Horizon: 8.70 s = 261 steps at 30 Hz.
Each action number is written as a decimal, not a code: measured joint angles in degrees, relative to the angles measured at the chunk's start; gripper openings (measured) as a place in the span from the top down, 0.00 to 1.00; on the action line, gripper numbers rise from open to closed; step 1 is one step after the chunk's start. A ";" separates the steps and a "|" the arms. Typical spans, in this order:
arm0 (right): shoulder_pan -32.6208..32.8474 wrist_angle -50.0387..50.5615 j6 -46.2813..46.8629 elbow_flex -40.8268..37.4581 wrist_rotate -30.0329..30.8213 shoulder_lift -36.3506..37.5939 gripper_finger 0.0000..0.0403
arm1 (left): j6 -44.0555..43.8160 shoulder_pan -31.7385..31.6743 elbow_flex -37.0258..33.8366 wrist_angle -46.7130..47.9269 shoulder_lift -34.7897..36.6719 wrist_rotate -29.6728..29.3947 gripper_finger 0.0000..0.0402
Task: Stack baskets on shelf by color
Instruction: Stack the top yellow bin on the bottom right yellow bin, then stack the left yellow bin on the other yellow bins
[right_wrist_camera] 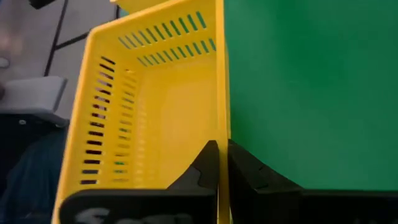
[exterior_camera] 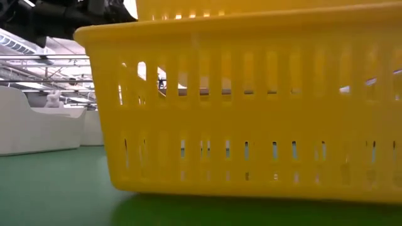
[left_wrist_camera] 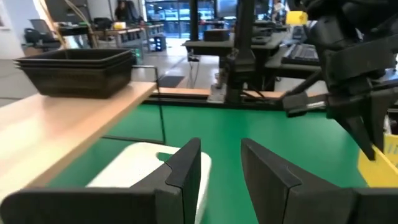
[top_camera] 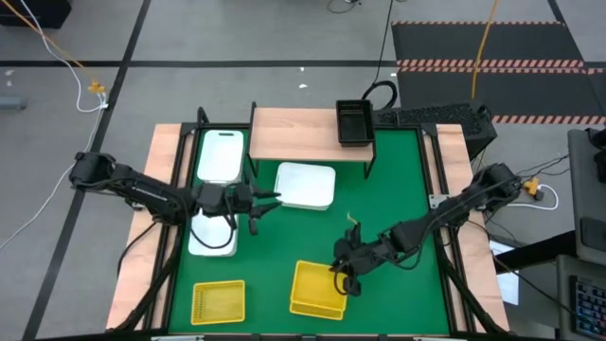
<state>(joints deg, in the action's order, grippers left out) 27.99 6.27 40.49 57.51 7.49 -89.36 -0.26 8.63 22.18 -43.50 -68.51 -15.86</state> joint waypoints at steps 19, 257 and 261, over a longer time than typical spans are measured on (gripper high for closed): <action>4.50 10.73 5.97 11.26 7.48 -10.57 0.95 | -0.06 9.19 0.00 0.04 0.00 -7.89 0.71; -11.29 -25.23 -50.99 73.22 -25.55 -58.12 1.00 | -48.76 29.97 31.67 98.59 12.77 -3.66 0.71; -11.76 -20.49 -51.79 73.22 -25.33 -58.12 1.00 | -51.47 30.30 31.69 101.02 12.79 -0.95 0.71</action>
<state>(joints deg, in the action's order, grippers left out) 16.24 -14.22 -11.30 130.74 -17.85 -147.48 -51.73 38.93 53.87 57.52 -55.72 -16.81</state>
